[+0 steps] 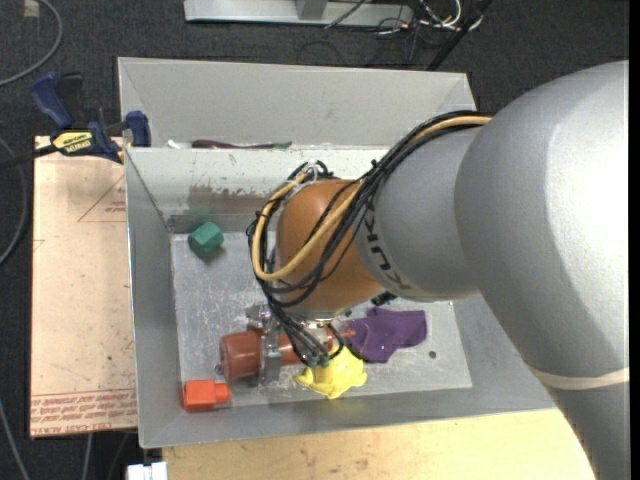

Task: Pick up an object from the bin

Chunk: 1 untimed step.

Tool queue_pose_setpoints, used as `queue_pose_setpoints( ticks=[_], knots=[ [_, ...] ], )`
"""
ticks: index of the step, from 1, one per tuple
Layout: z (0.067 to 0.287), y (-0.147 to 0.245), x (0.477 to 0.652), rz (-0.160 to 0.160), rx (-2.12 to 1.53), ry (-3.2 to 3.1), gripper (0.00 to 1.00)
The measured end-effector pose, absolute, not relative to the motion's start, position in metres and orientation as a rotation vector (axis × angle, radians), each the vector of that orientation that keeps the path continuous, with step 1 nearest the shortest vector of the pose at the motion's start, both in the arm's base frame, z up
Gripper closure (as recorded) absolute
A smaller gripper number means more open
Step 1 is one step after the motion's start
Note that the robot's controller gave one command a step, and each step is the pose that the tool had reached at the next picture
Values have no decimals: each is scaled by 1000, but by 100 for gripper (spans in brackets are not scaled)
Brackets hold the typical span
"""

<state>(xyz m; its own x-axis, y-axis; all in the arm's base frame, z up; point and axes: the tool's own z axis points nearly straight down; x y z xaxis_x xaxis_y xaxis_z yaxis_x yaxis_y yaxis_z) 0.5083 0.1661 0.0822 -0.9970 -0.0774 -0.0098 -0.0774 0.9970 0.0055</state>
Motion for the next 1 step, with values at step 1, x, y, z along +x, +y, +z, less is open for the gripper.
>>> queue_pose_setpoints(
  ticks=[1],
  knots=[
    [82, 166, 508, 9, -121, 3130, 100]
  ],
)
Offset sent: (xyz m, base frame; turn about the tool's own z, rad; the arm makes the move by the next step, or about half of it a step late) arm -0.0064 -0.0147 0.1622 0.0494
